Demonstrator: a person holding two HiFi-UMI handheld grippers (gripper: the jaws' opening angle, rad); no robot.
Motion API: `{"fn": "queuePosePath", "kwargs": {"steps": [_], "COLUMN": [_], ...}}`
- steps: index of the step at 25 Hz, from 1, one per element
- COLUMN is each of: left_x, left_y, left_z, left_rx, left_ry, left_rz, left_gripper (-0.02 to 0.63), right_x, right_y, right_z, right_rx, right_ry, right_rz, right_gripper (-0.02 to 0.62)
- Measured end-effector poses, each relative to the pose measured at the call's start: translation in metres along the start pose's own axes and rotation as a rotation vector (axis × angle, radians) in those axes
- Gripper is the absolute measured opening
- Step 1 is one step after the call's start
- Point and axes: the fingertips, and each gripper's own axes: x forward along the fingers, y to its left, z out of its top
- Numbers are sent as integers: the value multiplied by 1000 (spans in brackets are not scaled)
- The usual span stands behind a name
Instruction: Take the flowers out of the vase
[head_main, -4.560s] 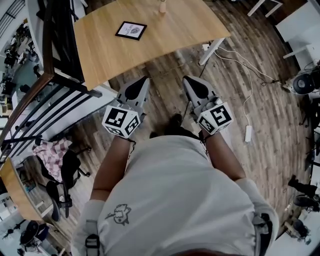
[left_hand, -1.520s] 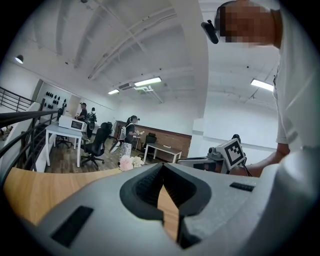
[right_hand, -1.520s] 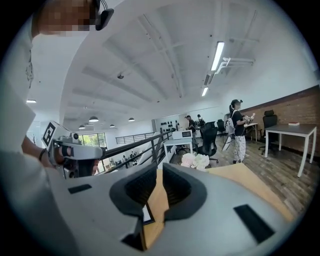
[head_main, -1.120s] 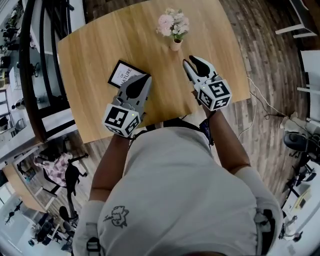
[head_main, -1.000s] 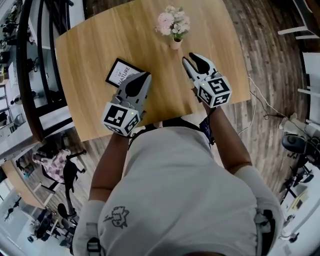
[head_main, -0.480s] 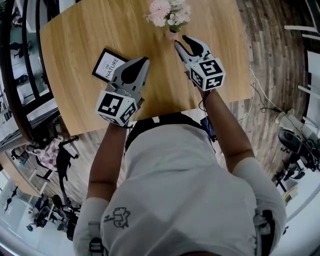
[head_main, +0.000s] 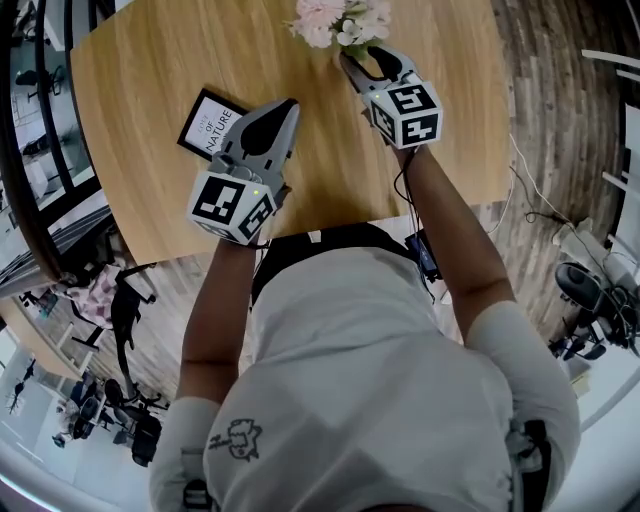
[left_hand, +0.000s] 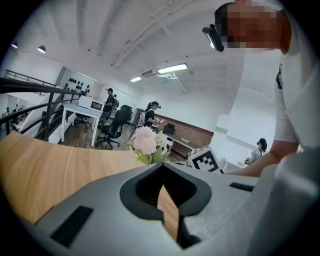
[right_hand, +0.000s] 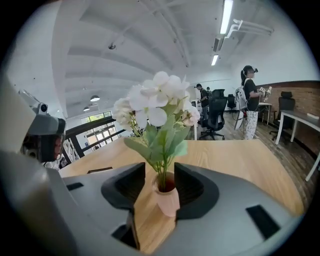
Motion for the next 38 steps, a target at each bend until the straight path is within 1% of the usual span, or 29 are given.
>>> {"fn": "queuePosePath", "kwargs": {"steps": [4, 8, 10, 12, 14, 19, 29, 38], "left_x": [-1, -1, -1, -1, -2, -4, -20, -45], "left_y": [0, 5, 6, 6, 7, 5, -3, -10], "left_z": [-9, -12, -13, -14, -15, -14, 6, 37], "left_rx": [-21, -34, -36, -38, -42, -43, -7, 40], "left_ry": [11, 14, 16, 18, 19, 22, -9, -61], "left_rz": [9, 15, 15, 15, 16, 12, -12, -42], "left_gripper": [5, 5, 4, 5, 5, 5, 5, 5], "right_x": [13, 23, 25, 25, 25, 20, -10, -46], "right_y": [-3, -6, -7, -8, -8, -9, -3, 9], "right_z": [-3, -4, -4, -5, -5, 0, 35, 88], "right_rx": [-9, -3, -5, -6, -5, -12, -5, -37], "right_ry": [26, 47, 51, 49, 46, 36, -30, -125], "right_rz": [1, -6, -10, -15, -18, -19, -48, -102], "right_gripper": [198, 195, 168, 114, 87, 64, 60, 58]}}
